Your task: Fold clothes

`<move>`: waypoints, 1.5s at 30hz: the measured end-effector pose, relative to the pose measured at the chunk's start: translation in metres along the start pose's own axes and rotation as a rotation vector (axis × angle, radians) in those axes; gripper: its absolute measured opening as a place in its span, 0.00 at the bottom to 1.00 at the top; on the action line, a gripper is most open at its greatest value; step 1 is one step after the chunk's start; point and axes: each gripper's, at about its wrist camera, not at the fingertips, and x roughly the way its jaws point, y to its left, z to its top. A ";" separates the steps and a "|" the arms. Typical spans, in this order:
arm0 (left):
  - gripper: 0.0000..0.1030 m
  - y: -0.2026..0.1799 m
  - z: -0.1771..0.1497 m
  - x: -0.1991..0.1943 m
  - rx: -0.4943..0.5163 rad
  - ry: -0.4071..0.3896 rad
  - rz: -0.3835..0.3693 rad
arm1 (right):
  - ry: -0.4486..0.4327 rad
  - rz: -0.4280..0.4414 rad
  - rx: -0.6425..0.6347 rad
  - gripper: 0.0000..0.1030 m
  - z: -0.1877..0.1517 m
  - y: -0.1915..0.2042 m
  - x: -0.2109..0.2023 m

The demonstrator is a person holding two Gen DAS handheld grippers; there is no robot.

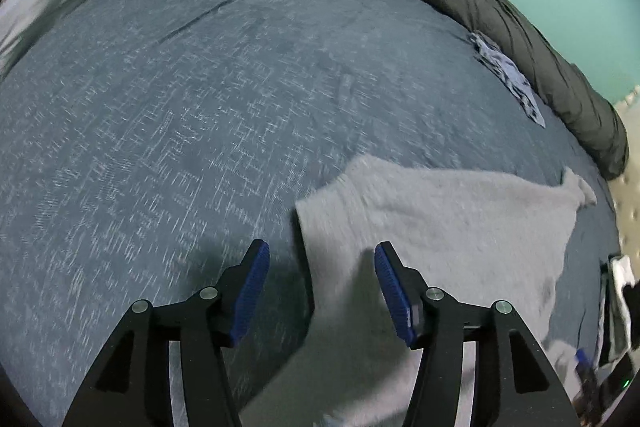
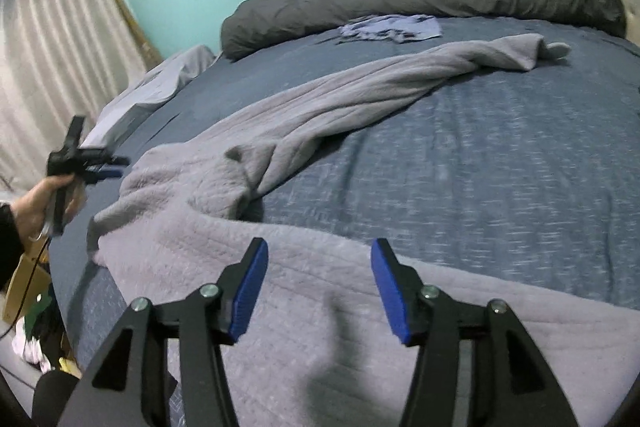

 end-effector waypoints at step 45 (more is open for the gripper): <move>0.06 -0.059 0.109 0.020 0.040 -0.134 0.025 | -0.044 0.111 0.047 0.54 -0.005 -0.008 0.003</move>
